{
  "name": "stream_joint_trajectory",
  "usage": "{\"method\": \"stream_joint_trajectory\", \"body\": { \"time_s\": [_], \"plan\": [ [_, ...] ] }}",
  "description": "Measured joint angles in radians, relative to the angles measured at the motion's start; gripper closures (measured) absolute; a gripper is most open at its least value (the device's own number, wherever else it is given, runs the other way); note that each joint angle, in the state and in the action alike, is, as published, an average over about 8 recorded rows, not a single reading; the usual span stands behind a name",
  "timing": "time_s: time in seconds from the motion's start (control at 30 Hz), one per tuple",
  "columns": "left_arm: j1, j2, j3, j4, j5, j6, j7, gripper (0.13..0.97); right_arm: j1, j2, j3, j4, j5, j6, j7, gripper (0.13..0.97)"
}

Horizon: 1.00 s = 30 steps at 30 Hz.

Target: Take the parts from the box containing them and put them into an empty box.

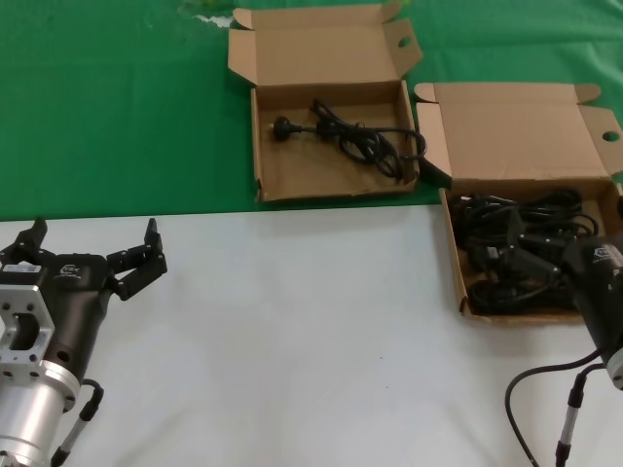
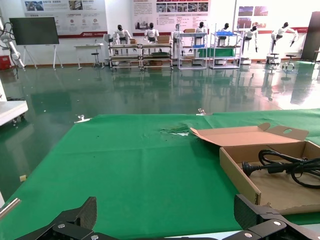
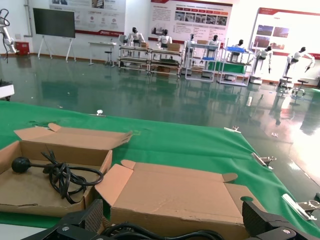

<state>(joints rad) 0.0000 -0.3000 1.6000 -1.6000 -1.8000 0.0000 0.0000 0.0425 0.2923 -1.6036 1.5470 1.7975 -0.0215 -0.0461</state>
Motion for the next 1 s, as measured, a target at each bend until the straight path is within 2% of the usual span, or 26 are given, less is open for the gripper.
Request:
{"method": "stream_joint_trajectory", "body": {
  "time_s": [1.0],
  "plan": [
    [0.0,0.0,0.0,0.0,0.0,0.0,0.0,0.132,0.0,0.0,0.0,0.0,0.0,0.0,0.0,0.129]
  ]
}}
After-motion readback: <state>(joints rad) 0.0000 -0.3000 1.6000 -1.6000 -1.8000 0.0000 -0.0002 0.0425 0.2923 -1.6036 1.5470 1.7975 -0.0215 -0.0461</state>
